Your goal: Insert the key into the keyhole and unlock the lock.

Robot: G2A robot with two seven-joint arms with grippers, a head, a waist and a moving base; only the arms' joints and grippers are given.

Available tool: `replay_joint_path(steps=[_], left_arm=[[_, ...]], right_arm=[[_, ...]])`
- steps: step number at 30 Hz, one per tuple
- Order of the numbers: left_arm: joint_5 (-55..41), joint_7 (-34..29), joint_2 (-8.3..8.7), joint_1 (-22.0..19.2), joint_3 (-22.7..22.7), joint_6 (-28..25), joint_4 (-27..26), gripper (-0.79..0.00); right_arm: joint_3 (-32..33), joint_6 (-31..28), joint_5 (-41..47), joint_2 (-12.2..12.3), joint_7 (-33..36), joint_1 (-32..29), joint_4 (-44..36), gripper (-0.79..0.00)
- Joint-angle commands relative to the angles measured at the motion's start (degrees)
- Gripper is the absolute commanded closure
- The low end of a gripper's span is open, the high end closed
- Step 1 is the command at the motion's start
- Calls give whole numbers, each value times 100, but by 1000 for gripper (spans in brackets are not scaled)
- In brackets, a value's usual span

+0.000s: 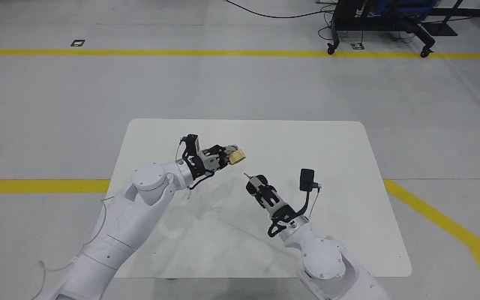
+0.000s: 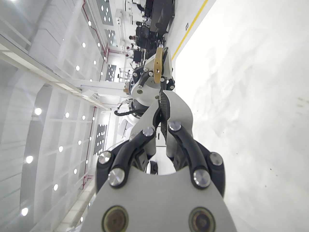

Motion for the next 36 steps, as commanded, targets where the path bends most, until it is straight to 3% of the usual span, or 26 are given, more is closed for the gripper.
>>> replay_joint_path(steps=[1,8,18,36], left_arm=[[29,25,-12,14,-4,-2,-24,0],[31,-6,-49,42,-22,97,-31,0],[53,-94,-95,46,-69,158,-7,0],[223,-190,-143,38,-242,154,88,0]], right_arm=[[-124,150,2,-52,-305,31,0,0],[-467,347,149,-272,-1115,406,254,0],[-599,310,325,-470,-1363,737,622,0],[-528,476,200,-608,-1101,663,574,0]])
